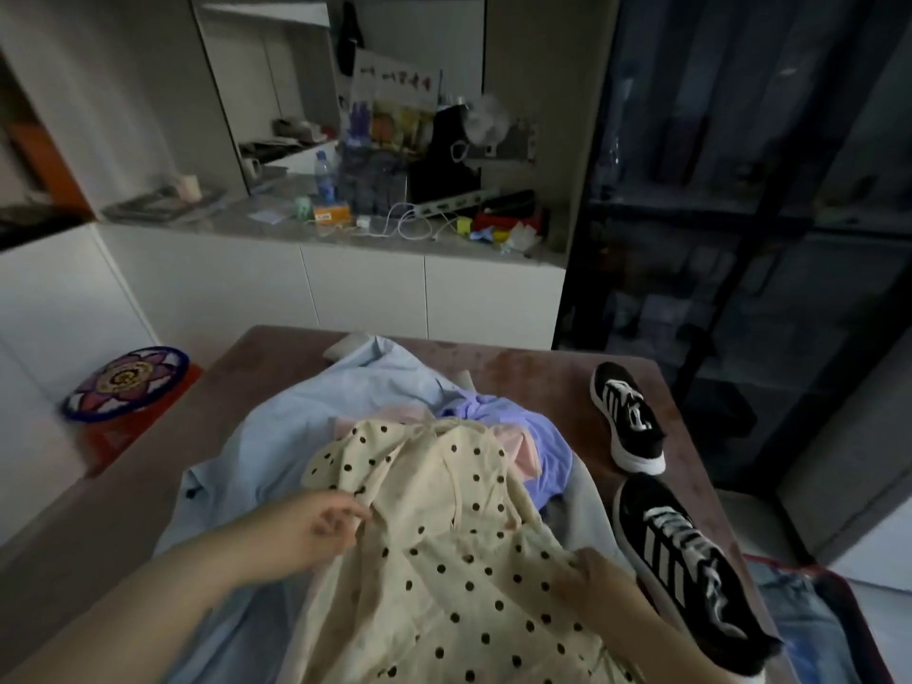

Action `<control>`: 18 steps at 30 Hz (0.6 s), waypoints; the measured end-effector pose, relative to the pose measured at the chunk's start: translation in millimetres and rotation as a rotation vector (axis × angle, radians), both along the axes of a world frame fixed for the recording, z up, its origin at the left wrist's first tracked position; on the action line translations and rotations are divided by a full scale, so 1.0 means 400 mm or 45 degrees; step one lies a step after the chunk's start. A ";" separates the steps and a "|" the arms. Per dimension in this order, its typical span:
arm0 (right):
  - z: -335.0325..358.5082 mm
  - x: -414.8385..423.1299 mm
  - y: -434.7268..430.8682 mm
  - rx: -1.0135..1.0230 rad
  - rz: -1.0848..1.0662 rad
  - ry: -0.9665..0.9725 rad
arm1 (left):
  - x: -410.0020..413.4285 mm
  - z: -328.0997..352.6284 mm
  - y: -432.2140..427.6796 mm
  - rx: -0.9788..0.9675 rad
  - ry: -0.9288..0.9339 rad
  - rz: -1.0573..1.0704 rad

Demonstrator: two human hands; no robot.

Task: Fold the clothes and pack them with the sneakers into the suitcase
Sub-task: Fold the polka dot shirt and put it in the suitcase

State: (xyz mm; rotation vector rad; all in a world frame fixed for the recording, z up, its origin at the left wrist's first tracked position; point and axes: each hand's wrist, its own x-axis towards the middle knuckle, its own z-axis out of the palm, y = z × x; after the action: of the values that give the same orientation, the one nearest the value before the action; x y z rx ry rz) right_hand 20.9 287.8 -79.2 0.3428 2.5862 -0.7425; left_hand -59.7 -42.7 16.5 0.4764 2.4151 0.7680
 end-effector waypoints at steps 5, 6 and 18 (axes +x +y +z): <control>0.082 0.015 -0.037 0.044 0.294 0.158 | -0.111 0.016 0.158 -0.029 0.447 -0.053; 0.104 0.034 -0.041 0.145 0.377 0.204 | -0.122 0.027 0.198 -0.063 0.496 -0.081; 0.044 0.247 0.046 0.392 0.291 0.093 | -0.187 -0.140 0.442 -0.512 0.334 -0.665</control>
State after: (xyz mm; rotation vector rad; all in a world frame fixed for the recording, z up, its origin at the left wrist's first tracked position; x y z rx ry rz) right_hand 119.8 306.1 -61.7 0.1074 2.7493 -0.2821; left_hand -134.4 134.0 -39.4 1.0294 2.4204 -0.0071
